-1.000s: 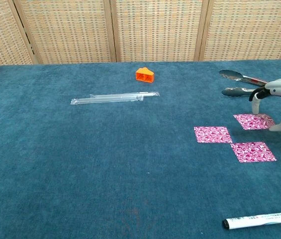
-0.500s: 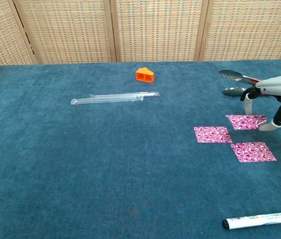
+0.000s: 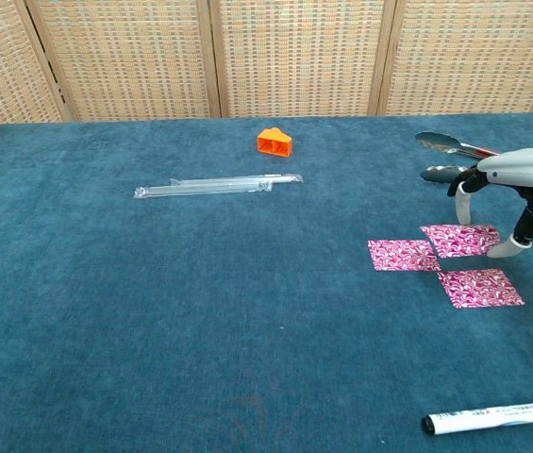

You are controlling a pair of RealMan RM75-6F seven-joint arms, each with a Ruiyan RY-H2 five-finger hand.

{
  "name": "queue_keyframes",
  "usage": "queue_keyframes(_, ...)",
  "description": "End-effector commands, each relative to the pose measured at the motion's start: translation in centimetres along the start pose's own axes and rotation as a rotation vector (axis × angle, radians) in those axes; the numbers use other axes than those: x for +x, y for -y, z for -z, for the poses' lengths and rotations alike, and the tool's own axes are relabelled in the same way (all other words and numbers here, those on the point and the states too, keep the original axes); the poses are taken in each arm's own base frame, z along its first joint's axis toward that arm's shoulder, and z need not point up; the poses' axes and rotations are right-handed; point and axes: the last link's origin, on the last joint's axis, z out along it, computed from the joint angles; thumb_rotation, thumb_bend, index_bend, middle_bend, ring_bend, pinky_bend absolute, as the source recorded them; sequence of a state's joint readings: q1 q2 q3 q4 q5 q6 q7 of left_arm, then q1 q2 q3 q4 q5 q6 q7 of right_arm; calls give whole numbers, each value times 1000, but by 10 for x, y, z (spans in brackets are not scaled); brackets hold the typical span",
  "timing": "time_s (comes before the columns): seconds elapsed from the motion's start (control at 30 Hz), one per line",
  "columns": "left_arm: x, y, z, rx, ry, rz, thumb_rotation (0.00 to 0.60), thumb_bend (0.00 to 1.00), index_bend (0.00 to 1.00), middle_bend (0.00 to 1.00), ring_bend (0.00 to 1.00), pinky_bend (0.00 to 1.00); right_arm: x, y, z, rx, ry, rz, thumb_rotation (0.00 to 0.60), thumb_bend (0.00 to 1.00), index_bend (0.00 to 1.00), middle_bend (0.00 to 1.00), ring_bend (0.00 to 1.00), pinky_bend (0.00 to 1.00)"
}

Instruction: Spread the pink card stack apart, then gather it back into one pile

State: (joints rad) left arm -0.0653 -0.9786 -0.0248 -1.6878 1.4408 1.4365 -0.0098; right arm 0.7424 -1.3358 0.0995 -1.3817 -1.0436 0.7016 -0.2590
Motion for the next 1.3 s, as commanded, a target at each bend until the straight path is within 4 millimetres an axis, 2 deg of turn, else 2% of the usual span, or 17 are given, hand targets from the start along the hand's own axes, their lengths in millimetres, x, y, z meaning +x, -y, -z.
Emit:
queue_keyframes(0.03, 0, 0, 0, -1, 0, 1, 429, 99, 169, 0, 0, 0, -2, 1, 5, 3, 7, 7, 600, 260, 413, 148, 0, 0)
queue_keyframes(0.47, -1, -1, -1, -9, -1, 6, 430, 99, 169, 0, 0, 0, -20, -1, 28, -7, 44, 17, 600, 260, 413, 148, 0, 0)
queue_keyframes(0.8, 1, 0, 1, -5, -3, 4, 429, 100, 169, 0, 0, 0, -35, -2, 26, -13, 76, 40, 600, 260, 413, 142, 0, 0)
queue_keyframes(1.3, 1, 1, 2, 2, -2, 4, 430, 100, 169, 0, 0, 0, -35, -3, 17, -18, 57, 66, 600, 260, 410, 127, 0, 0)
